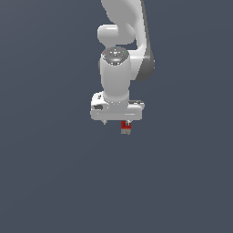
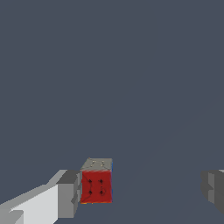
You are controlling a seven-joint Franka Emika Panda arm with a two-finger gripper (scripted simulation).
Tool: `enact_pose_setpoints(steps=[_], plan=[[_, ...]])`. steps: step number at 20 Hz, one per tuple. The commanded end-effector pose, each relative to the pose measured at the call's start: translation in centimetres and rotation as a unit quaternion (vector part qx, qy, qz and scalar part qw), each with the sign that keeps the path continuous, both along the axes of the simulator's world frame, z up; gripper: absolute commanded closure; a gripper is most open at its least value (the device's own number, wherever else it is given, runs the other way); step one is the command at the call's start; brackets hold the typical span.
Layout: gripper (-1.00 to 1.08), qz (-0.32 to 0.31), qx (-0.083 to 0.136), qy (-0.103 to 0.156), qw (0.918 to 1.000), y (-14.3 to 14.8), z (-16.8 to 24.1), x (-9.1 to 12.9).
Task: Pick up the object and move it to a goal position.
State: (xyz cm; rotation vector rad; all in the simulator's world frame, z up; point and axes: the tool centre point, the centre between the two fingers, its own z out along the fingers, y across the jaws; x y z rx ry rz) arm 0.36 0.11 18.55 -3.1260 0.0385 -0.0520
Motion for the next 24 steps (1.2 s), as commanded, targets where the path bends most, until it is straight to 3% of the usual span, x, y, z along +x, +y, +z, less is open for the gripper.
enact_pose_setpoints(steps=[1, 15, 24], plan=[[-0.92, 0.000, 0.000, 0.000, 1.0000, 0.0, 0.0, 0.0], [-0.92, 0.000, 0.004, 0.013, 0.9999, 0.5, -0.7, -0.6], [-0.92, 0.043, 0.001, 0.014, 0.9990, 0.7, -1.4, -0.9]])
